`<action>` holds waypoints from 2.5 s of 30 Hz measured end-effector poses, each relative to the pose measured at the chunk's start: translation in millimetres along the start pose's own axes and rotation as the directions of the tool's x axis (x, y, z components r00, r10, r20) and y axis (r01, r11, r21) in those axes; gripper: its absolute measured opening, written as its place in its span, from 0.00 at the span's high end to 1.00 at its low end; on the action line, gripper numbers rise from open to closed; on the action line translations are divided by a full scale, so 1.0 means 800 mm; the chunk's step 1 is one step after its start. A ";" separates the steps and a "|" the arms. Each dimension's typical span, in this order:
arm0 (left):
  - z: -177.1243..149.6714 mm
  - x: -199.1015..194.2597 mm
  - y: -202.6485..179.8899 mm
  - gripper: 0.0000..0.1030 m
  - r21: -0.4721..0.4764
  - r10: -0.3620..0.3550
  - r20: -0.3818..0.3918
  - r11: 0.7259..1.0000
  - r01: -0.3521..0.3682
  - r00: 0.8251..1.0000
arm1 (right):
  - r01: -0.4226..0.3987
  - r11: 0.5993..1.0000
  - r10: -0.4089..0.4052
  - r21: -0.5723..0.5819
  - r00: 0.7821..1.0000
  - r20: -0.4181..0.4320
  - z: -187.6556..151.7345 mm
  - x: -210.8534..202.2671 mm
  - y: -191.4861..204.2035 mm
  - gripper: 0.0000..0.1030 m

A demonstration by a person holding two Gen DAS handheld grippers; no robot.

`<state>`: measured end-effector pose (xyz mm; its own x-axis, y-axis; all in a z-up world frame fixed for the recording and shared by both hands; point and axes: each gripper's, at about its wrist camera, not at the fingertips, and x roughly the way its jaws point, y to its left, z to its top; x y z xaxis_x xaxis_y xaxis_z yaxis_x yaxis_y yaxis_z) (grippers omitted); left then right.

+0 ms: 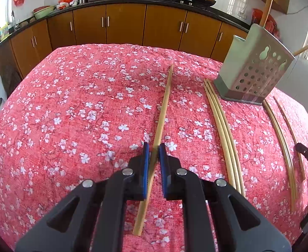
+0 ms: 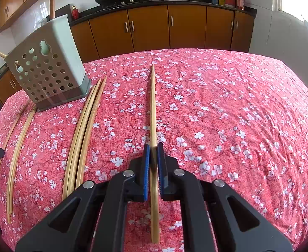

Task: Organize utensils
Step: 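Close the right tool on another bamboo chopstick and slide along it, then lift the chopstick with the right tool over the grey holder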

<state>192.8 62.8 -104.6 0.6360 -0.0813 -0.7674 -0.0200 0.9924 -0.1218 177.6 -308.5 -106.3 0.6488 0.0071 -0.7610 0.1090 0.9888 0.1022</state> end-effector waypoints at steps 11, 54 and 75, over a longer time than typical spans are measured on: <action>-0.001 -0.001 -0.001 0.88 -0.005 0.003 0.001 1.000 -0.003 1.000 | -0.003 1.000 0.003 0.003 1.000 0.000 -0.001 0.001 0.004 0.92; -0.010 -0.008 -0.005 0.88 -0.005 0.000 -0.001 1.000 0.000 1.000 | 0.012 1.000 -0.012 0.003 1.000 0.004 -0.009 -0.006 0.002 0.91; -0.025 -0.035 -0.005 0.92 0.009 0.005 0.007 1.000 -0.006 1.000 | -0.022 0.999 0.020 0.023 0.997 0.079 -0.022 -0.055 -0.005 0.92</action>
<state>159.6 59.0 -95.6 0.6412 -0.0753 -0.7636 -0.0167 0.9936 -0.1120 135.1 -310.2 -84.2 0.7086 0.0150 -0.7055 0.1121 0.9847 0.1335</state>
